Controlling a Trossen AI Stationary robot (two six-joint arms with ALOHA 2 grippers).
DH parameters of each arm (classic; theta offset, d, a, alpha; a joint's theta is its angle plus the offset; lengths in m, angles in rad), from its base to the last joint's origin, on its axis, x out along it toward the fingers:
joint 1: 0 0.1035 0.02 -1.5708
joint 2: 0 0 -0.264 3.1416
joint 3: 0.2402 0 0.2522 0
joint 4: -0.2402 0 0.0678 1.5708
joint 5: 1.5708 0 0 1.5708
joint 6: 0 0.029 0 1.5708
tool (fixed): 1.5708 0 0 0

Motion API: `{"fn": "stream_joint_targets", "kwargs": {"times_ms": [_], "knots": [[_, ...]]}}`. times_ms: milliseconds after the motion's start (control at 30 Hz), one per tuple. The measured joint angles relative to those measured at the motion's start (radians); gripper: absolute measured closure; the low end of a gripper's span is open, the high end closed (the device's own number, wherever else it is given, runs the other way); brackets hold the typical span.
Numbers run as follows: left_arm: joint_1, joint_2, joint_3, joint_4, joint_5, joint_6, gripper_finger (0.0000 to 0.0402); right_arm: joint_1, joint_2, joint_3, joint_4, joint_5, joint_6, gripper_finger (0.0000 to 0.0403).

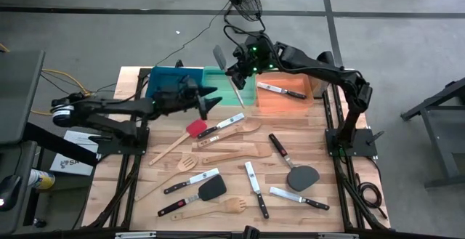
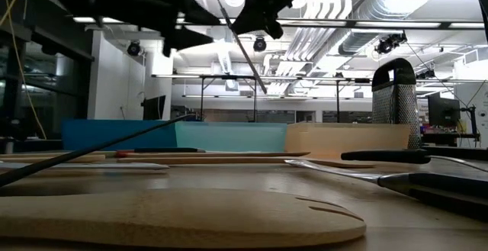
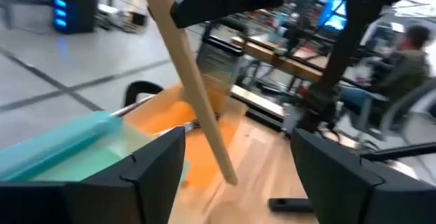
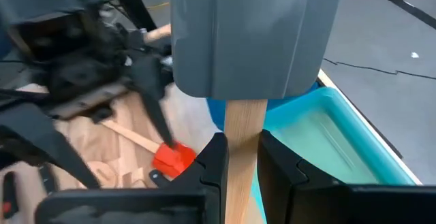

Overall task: Pick & Place Kitchen Items
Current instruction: Put the gray spatula into the blue bin

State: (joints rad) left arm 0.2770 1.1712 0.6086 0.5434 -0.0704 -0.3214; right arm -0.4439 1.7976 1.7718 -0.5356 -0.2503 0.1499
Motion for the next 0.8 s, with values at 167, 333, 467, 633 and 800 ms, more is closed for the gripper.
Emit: {"fn": "stream_joint_targets", "kwargs": {"times_ms": [167, 333, 467, 633, 800], "knots": [[0.069, 0.067, 0.062, -0.002, 0.085, -0.001, 0.0132, -0.012, -0.019, 0.0, 0.029, -0.049, -0.023, 0.036], [0.121, 0.112, 0.1, 0.025, 0.169, -0.02, 0.0132, -0.024, -0.031, 0.0, 0.085, -0.134, -0.03, 0.036], [0.137, 0.139, 0.152, 0.047, 0.261, -0.026, 0.0132, -0.023, -0.03, 0.0, 0.119, -0.171, -0.078, 0.036], [0.136, 0.172, 0.197, 0.037, 0.275, -0.02, 0.0132, -0.012, -0.03, 0.0, 0.17, -0.178, -0.095, 0.036], [0.136, 0.186, 0.211, 0.026, 0.285, -0.027, 0.014, -0.014, -0.03, 0.0, 0.181, -0.179, -0.095, 0.036]]}}
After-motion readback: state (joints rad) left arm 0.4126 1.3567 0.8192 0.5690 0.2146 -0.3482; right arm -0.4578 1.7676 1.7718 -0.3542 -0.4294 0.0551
